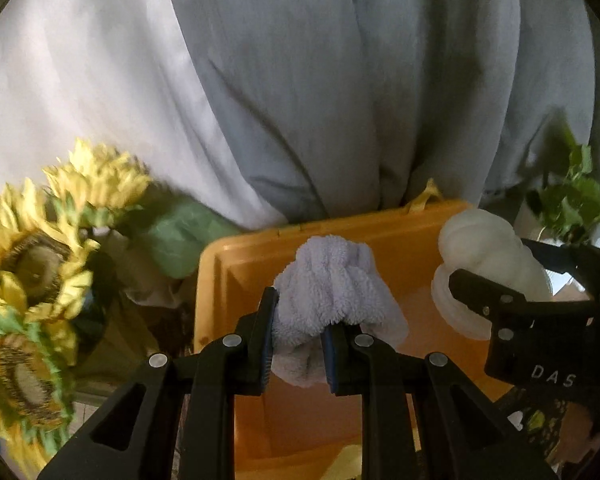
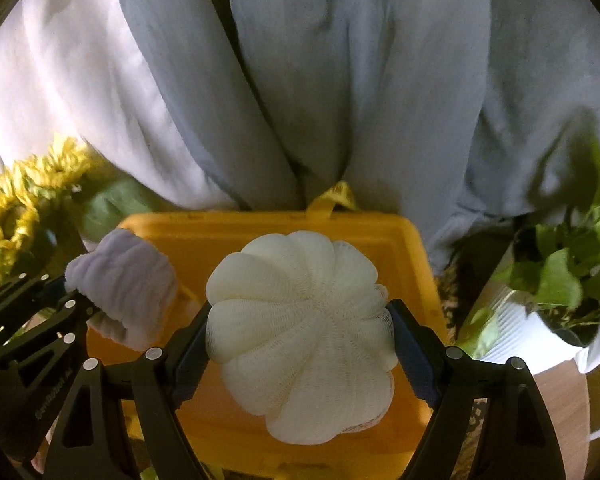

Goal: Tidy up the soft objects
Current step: 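Lift both plushes and carry them over the orange crate, then open the right tool dropping the pumpkin while the left tool releases the scrunchie into the crate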

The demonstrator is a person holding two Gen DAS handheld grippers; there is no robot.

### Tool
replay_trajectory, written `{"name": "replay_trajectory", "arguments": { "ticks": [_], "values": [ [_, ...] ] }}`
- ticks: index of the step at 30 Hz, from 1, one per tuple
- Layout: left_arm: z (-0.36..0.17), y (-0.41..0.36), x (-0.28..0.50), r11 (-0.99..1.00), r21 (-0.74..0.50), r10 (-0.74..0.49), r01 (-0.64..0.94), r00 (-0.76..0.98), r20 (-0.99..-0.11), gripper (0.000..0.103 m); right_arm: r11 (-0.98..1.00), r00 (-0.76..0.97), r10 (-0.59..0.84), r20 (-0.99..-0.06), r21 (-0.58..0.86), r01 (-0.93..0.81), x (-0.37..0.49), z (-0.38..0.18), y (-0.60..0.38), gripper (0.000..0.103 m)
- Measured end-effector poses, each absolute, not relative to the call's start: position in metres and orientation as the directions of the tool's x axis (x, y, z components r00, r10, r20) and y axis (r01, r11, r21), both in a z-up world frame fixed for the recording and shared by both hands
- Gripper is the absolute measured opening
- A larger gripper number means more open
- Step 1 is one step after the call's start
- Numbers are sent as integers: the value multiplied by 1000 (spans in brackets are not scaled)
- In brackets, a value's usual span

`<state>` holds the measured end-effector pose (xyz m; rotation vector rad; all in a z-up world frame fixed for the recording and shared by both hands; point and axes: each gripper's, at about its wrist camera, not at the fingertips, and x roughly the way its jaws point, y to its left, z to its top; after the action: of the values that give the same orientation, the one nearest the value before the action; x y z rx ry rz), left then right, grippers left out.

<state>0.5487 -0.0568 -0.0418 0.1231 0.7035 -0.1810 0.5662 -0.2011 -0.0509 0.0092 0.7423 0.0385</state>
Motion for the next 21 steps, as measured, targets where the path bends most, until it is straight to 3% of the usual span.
{"name": "replay_trajectory", "arguments": {
  "ticks": [2, 3, 6, 9, 21],
  "values": [
    [-50, -59, 555, 975, 55, -123, 217, 722, -681, 23, 999, 714, 41, -698, 19, -39, 573, -58, -199, 83],
    [-54, -61, 557, 973, 61, -119, 223, 711, -693, 28, 999, 700, 44, -713, 18, -44, 577, -62, -199, 85],
    [-62, -63, 562, 971, 88, -94, 222, 693, -715, 61, 999, 662, 46, -748, 28, -37, 584, -71, -201, 87],
    [-64, -60, 558, 975, 105, -63, 195, 700, -711, 76, 999, 635, 40, -772, 43, -10, 588, -77, -206, 87],
    [-42, -57, 542, 983, 105, -43, 153, 740, -671, 94, 1000, 725, 15, -689, 18, -4, 562, -40, -207, 87]
  ]
}}
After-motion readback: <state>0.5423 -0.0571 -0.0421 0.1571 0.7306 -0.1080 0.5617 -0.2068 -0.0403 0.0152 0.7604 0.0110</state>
